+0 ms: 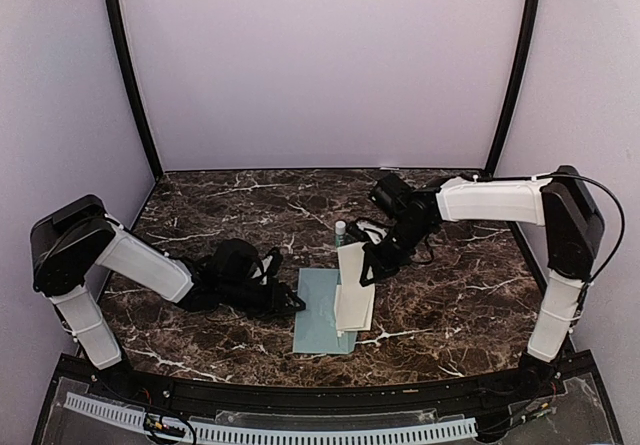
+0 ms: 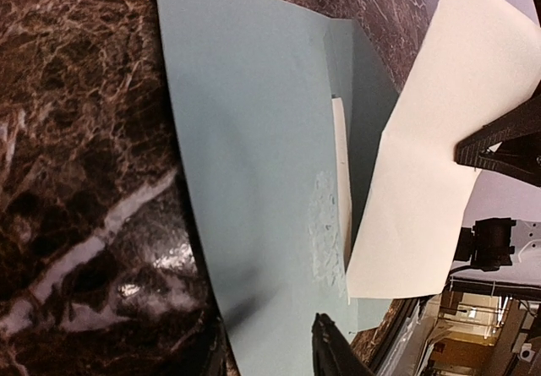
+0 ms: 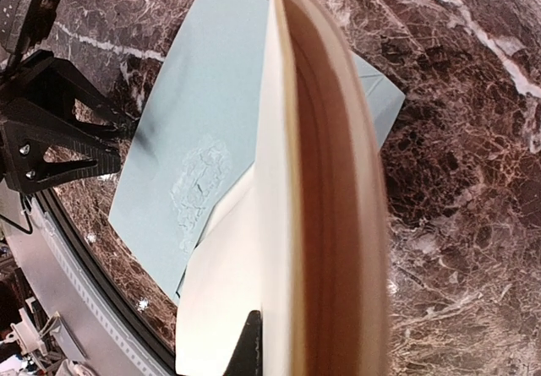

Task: Place the letter into the envelope and seal it
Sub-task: Place the letter in the envelope.

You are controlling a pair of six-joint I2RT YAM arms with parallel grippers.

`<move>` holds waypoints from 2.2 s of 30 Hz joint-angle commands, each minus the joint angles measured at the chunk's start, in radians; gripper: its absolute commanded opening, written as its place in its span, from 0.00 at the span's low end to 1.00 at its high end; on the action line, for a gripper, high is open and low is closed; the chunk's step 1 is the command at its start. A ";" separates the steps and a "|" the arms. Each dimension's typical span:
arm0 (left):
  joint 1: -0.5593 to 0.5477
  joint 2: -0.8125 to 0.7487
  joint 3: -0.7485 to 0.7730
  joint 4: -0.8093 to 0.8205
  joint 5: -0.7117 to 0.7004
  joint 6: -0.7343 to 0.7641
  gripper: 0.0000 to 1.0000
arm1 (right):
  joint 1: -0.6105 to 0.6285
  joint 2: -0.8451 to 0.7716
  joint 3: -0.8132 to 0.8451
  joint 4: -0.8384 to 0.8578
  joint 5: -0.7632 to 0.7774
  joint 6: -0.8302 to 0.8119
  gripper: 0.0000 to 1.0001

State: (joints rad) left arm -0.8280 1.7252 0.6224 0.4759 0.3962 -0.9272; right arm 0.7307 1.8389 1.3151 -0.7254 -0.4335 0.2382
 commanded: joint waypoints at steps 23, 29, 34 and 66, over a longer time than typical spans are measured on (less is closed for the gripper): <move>-0.027 0.043 -0.017 0.060 0.061 -0.052 0.31 | -0.005 -0.083 -0.191 0.235 -0.063 0.184 0.00; -0.031 0.042 -0.015 0.075 0.071 -0.065 0.30 | -0.005 -0.122 -0.233 0.312 -0.064 0.249 0.00; -0.032 0.043 -0.018 0.095 0.076 -0.075 0.26 | -0.005 -0.123 -0.244 0.327 -0.067 0.259 0.00; -0.033 0.061 -0.139 0.507 0.067 -0.262 0.11 | -0.004 -0.168 -0.317 0.345 -0.095 0.297 0.00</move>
State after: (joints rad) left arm -0.8558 1.7718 0.4881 0.8928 0.4438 -1.1664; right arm 0.7307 1.6920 1.0142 -0.4160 -0.5125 0.5148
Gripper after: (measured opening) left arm 0.100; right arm 0.004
